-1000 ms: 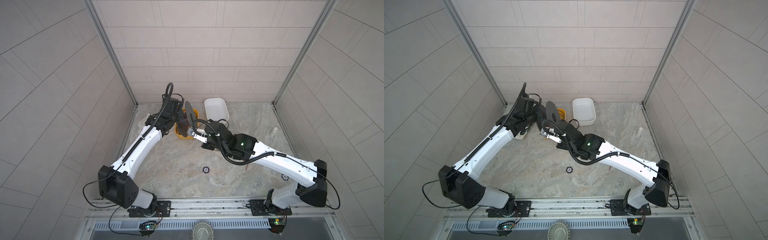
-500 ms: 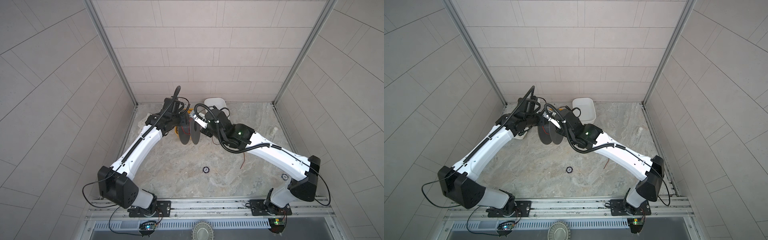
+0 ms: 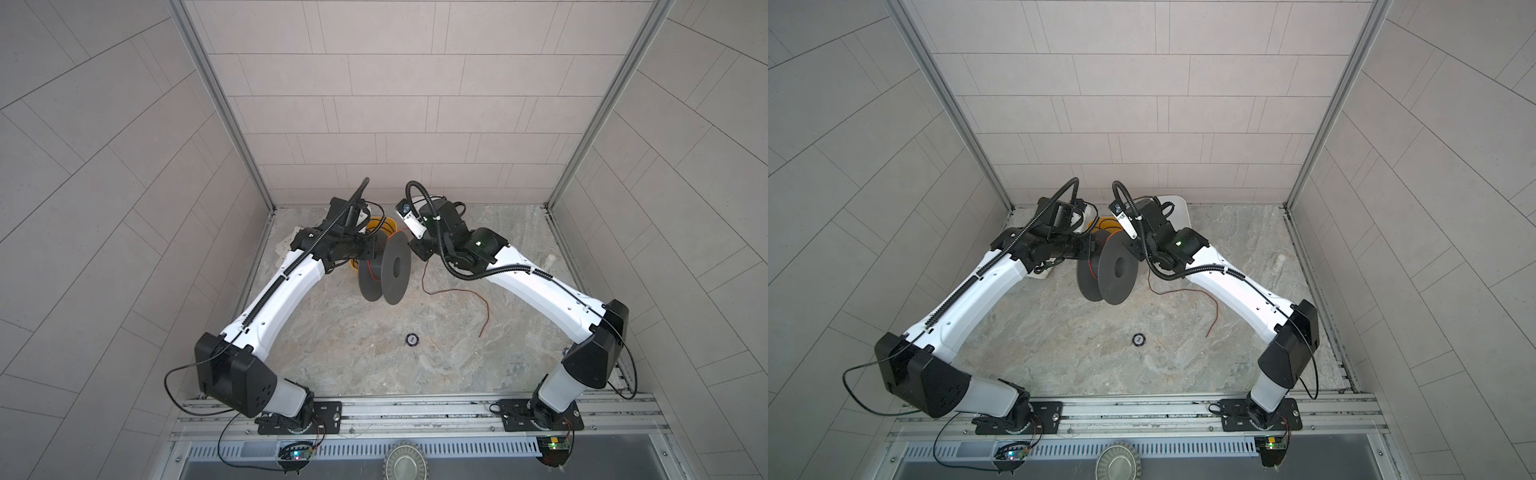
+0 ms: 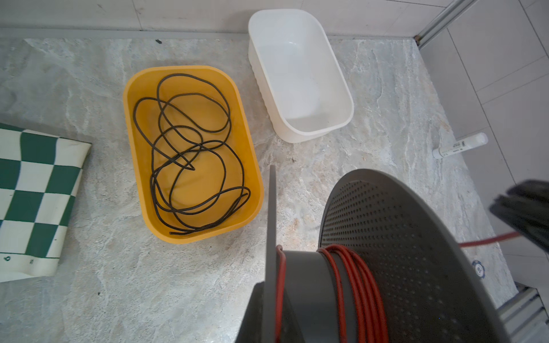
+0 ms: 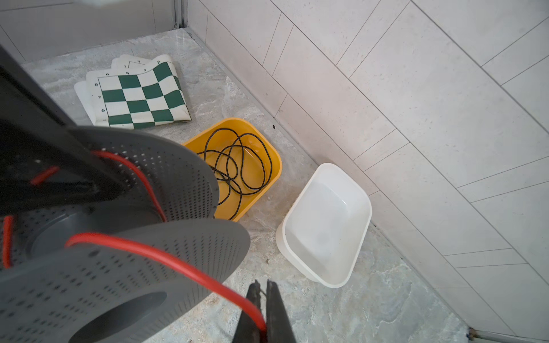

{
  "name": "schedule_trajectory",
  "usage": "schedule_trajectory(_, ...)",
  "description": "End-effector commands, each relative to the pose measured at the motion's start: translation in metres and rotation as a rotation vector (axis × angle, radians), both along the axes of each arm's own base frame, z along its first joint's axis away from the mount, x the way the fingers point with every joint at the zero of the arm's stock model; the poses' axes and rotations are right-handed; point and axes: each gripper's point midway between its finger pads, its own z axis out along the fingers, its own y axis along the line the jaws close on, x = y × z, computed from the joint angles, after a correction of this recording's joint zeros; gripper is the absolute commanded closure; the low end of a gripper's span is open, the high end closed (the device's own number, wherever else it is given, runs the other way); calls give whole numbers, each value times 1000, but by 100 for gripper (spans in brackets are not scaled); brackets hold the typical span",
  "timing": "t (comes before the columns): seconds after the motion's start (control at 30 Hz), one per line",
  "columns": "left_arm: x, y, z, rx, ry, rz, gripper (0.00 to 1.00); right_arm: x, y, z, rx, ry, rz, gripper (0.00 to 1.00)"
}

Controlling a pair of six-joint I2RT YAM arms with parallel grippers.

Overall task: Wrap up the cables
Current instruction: 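Draw the right gripper back from the spool, pulling the red cable taut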

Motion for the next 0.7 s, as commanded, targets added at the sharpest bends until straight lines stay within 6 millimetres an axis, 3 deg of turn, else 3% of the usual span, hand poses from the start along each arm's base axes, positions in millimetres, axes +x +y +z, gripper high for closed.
schedule_trajectory(0.0,-16,-10,22,-75,-29,-63,100,8,-8,-5,77,74,-40,100)
schedule_trajectory(0.37,-28,-17,57,-143,-59,-119,100,34,-33,-38,217,250,-90,100)
schedule_trajectory(0.67,-24,-13,81,-250,-52,-107,100,29,-50,-67,338,318,-74,100)
